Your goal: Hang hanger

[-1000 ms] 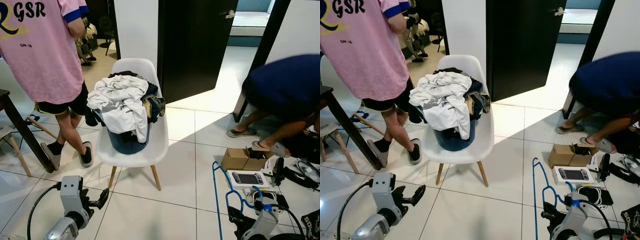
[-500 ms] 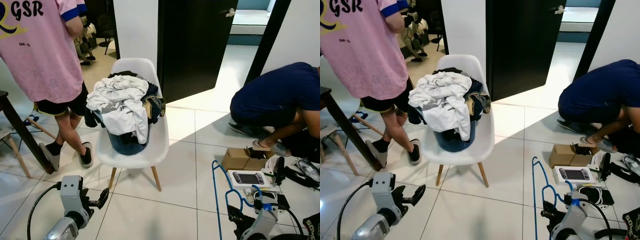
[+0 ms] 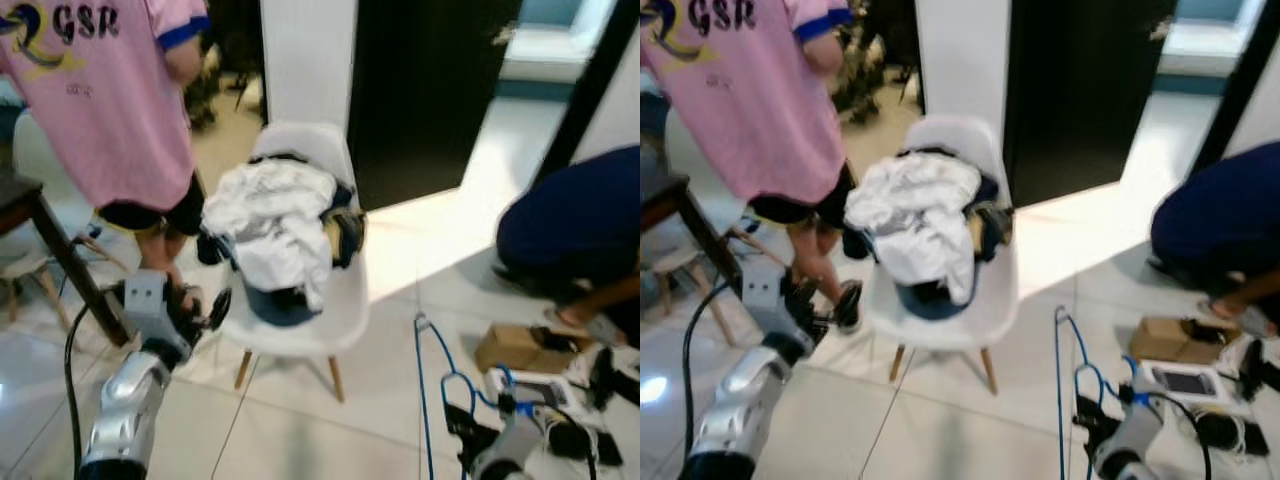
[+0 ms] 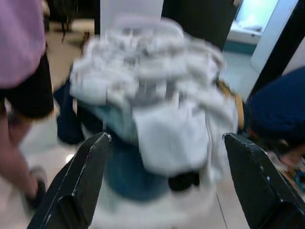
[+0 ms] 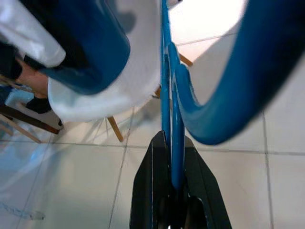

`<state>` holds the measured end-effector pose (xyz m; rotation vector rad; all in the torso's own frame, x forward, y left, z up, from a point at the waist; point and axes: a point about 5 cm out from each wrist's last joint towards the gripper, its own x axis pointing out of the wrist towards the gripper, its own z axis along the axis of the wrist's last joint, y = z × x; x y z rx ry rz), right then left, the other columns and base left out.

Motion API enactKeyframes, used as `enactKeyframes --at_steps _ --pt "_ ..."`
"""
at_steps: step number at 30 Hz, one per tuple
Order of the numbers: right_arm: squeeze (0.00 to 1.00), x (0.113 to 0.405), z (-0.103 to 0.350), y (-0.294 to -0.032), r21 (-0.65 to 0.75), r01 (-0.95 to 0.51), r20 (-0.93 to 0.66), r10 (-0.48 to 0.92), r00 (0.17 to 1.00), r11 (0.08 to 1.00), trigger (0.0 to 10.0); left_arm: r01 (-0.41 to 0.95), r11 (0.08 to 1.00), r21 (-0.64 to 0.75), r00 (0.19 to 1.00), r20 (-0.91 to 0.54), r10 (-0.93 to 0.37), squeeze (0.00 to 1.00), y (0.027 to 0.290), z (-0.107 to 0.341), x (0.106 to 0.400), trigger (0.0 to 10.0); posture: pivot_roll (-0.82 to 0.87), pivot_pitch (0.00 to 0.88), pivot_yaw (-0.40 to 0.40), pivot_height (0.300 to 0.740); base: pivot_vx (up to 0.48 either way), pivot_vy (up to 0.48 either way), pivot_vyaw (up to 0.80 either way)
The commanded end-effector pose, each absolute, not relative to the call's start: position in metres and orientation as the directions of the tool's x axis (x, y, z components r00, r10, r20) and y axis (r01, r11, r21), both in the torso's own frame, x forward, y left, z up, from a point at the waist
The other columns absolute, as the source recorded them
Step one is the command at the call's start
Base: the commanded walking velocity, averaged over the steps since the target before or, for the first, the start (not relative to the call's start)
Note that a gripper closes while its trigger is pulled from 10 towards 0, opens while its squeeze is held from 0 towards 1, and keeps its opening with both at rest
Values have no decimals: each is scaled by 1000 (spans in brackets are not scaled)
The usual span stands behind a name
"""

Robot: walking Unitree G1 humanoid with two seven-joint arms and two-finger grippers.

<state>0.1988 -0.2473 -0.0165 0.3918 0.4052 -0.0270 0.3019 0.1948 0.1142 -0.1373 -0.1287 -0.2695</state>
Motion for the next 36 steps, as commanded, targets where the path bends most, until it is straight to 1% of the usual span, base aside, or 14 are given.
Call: enactKeyframes --at_steps 1,8,11,14,15,16,17,18,20,23,27,29,32,36 --pt "0 198 -17 -251 360 116 -392 37 919 926 10000 290 948 -127 950 161 -269 0 188 120 304 10000 -2 0 22 740 345 0 0" --pt "0 197 -17 -251 360 116 -393 38 919 926 10000 321 939 -128 927 248 -283 0 175 150 312 10000 2 0 20 740 342 0 0" --pt "0 197 -19 -251 360 116 -396 39 917 926 10000 325 927 -189 921 286 -264 0 166 166 315 10000 2 0 19 740 344 0 0" --pt "0 197 -19 -251 361 116 -397 40 917 926 10000 322 924 -207 923 284 -258 0 165 166 315 10000 2 0 19 740 336 0 0" --pt "0 197 -19 -251 360 116 -398 40 917 926 10000 299 916 -267 938 261 -230 0 165 161 316 10000 3 0 19 740 315 0 0" --pt "0 197 -19 -251 360 116 -398 40 917 926 10000 299 916 -267 938 261 -230 0 165 161 316 10000 3 0 19 740 315 0 0" --pt "0 196 -20 -251 360 116 -399 41 916 926 10000 275 901 -335 951 230 -205 0 166 155 316 10000 3 0 17 740 296 0 0" --pt "0 196 -20 -251 360 116 -399 41 916 926 10000 275 901 -335 951 230 -205 0 166 155 316 10000 3 0 17 740 296 0 0" --pt "0 196 -20 -251 361 115 -400 42 915 926 10000 235 881 -411 970 156 -186 0 167 141 317 10000 3 0 17 740 281 0 0" --pt "0 196 -20 -251 361 115 -401 42 915 925 10000 210 883 -420 978 88 -190 0 169 127 318 10000 -2 0 16 740 270 0 0" --pt "0 197 -20 -251 362 118 -405 42 913 925 10000 197 881 -431 980 66 -186 0 171 124 318 10000 -2 0 15 740 264 0 0" --pt "0 197 -20 -253 356 116 -407 42 913 927 10000 131 864 -486 989 1 -150 0 177 116 318 10000 -2 0 12 740 0 0 -800" --pt "0 197 -19 -253 357 117 -405 40 913 927 10000 107 863 -494 991 -18 -133 0 178 115 317 10000 -1 0 11 740 0 0 -267" --pt "0 197 -19 -254 360 121 -404 38 914 925 10000 12 880 -476 995 -79 -56 0 183 108 314 10000 -2 0 10 740 0 0 0"
